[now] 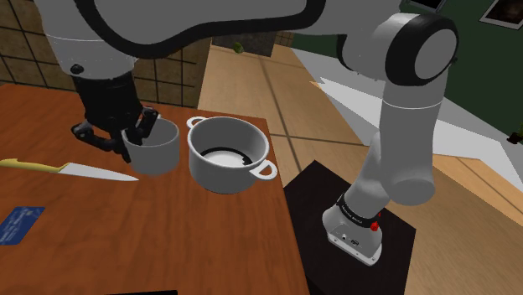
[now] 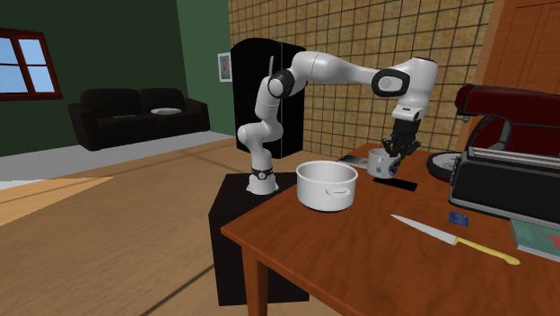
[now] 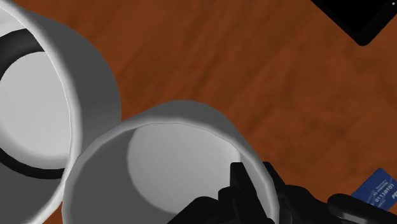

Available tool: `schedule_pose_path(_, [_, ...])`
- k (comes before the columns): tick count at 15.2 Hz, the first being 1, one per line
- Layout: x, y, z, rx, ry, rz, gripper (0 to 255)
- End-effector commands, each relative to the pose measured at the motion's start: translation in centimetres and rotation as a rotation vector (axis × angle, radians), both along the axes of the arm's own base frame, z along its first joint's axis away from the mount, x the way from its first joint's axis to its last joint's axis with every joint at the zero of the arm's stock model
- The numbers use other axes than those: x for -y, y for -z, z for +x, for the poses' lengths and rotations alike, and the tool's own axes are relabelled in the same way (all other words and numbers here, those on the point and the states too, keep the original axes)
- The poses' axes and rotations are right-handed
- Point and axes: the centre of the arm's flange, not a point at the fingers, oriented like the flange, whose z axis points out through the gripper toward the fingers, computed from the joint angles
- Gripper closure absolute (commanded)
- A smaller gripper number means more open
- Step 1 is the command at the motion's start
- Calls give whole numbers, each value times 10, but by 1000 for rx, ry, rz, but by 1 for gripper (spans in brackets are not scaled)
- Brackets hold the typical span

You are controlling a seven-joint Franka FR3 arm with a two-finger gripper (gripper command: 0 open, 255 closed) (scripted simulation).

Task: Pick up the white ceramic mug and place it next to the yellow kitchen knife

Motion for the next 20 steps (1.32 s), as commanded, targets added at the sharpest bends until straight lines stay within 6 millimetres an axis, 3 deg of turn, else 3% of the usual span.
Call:
schedule_pose_path(1, [-1, 11, -1, 0, 0, 0, 255])
schedule_pose_path(20, [-1, 111, -1, 0, 0, 0, 255])
